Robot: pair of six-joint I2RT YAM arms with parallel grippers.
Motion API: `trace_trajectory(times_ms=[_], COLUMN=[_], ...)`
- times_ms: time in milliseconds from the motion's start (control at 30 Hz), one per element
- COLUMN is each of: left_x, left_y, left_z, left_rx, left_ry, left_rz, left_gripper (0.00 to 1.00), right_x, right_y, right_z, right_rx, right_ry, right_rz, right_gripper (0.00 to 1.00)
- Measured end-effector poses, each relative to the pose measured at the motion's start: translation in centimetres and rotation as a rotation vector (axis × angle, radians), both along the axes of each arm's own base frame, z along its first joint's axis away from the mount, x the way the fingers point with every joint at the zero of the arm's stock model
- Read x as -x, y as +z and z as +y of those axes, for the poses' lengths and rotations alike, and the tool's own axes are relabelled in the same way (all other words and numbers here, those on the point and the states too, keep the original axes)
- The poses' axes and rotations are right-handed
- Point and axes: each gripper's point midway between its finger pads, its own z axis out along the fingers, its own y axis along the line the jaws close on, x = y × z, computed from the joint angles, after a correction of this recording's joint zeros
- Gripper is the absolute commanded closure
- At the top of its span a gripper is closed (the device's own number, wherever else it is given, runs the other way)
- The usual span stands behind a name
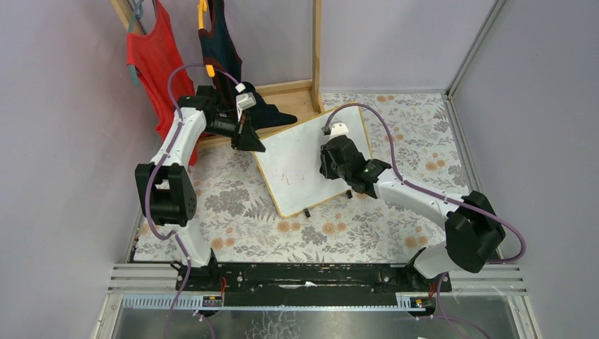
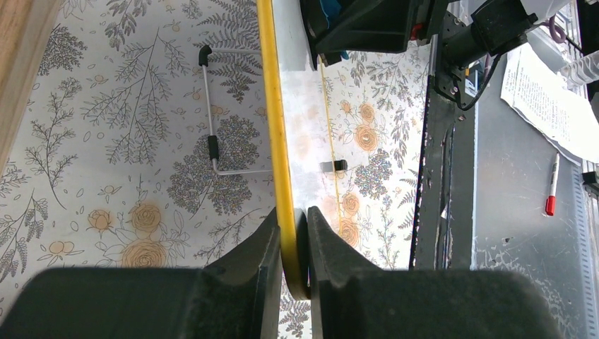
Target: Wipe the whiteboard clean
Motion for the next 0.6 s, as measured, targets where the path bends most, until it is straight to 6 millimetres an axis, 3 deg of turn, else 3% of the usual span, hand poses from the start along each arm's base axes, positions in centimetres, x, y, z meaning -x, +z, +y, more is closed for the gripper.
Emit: trace_trajectory(times_ms=[133, 267, 600], left_x=[0.0, 0.0, -0.1], left_y=[0.0, 0.0, 0.0], left_z=[0.0, 0.0, 0.0], left_rx=[0.000, -0.001, -0.003], left_ry=[0.000, 0.004, 0.005], left_rz=[0.001, 0.008, 0.006], left_gripper=[1.00, 1.00, 1.00], right_x=[0.2, 1.0, 5.0], right_y=[-0.5, -0.8, -0.9], right_z=[0.9, 3.2, 13.0], right_rx=[0.001, 0.024, 0.009], right_ry=[0.018, 0.061, 0.266], right_rz=[0.012, 0.018, 0.029], right_gripper=[1.00, 1.00, 1.00])
